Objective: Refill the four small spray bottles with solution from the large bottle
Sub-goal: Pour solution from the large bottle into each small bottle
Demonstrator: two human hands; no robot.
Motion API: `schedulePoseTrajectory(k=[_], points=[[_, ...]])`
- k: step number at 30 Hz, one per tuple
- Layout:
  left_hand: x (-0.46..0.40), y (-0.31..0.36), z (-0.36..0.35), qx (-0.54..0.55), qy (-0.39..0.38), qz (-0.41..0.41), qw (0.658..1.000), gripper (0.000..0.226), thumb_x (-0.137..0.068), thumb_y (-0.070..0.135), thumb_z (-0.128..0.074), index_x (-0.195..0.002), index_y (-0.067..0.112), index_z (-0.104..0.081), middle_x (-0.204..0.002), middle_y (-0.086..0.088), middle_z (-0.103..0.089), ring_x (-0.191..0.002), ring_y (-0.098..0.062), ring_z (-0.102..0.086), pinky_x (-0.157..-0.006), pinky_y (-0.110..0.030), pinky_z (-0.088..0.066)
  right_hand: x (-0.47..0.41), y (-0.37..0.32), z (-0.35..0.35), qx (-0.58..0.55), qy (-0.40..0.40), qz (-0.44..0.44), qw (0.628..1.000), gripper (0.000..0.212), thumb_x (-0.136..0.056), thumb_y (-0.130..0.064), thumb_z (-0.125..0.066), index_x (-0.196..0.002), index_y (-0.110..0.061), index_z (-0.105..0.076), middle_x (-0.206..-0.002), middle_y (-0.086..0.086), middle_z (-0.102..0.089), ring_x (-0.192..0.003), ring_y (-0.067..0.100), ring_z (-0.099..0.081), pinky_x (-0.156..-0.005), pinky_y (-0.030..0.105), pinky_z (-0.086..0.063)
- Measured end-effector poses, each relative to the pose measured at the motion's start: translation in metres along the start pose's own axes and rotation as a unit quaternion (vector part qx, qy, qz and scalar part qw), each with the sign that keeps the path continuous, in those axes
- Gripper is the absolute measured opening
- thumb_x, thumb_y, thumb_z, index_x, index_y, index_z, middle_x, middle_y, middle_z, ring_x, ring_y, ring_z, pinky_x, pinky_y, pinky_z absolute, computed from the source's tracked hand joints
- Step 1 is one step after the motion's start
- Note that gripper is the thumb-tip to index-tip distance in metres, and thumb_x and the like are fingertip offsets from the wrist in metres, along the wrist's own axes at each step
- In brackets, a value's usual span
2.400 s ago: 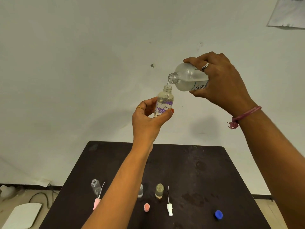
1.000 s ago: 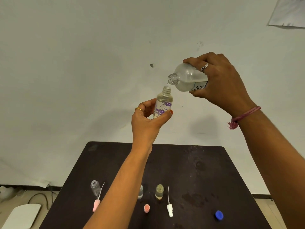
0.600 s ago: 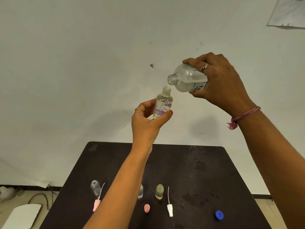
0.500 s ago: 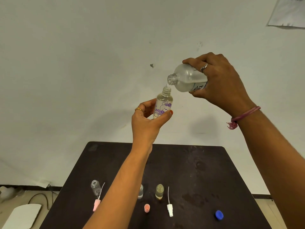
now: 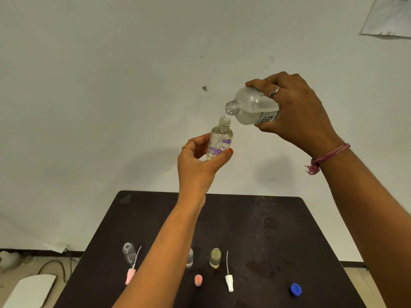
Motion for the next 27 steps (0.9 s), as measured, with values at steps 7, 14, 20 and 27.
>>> schedulePoseTrajectory(k=[7,14,20,27], points=[[-0.002,-0.001,0.0,-0.002,0.004,0.005,1.0,0.049,-0.069,0.019,-0.085,-0.111,0.023,-0.06,-0.105,0.006,-0.066,-0.099,-0.007,-0.062,-0.065,-0.006,-0.048,0.0,0.0,-0.001,0.0,-0.002,-0.005,1.0,0.07,-0.065,-0.015,-0.081,-0.13,-0.023,-0.055,-0.113,0.007,-0.058,-0.102,0.03,-0.051,-0.082,0.041,-0.044],[-0.002,-0.002,0.0,-0.002,0.005,0.007,1.0,0.049,-0.069,0.019,-0.084,-0.112,0.023,-0.06,-0.105,0.007,-0.065,-0.098,-0.006,-0.062,-0.065,-0.006,-0.049,0.001,-0.001,-0.004,-0.004,-0.012,-0.011,1.0,0.07,-0.065,-0.015,-0.081,-0.13,-0.021,-0.054,-0.113,0.008,-0.058,-0.1,0.03,-0.051,-0.079,0.037,-0.042],[-0.003,-0.003,0.002,0.001,0.007,0.008,1.0,0.05,-0.069,0.018,-0.085,-0.113,0.021,-0.06,-0.106,0.005,-0.065,-0.099,-0.006,-0.062,-0.065,-0.006,-0.048,0.007,-0.001,-0.012,-0.027,-0.025,-0.028,0.999,0.071,-0.065,-0.018,-0.082,-0.13,-0.021,-0.054,-0.113,0.007,-0.058,-0.099,0.029,-0.051,-0.078,0.03,-0.039],[-0.001,-0.007,0.007,-0.005,0.011,0.012,1.0,0.05,-0.07,0.018,-0.084,-0.114,0.021,-0.059,-0.107,0.006,-0.064,-0.099,-0.006,-0.061,-0.064,-0.005,-0.048,0.017,-0.003,-0.027,-0.052,-0.056,-0.082,0.994,0.075,-0.065,-0.027,-0.083,-0.133,-0.025,-0.05,-0.119,0.005,-0.055,-0.106,0.025,-0.049,-0.083,0.032,-0.041]])
Point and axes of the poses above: each hand's wrist, its own x-axis away from the middle knuckle, its own z-axis out of the back of the hand, y = z × x, the point moved 6 cm from there along -x, towards the middle knuckle
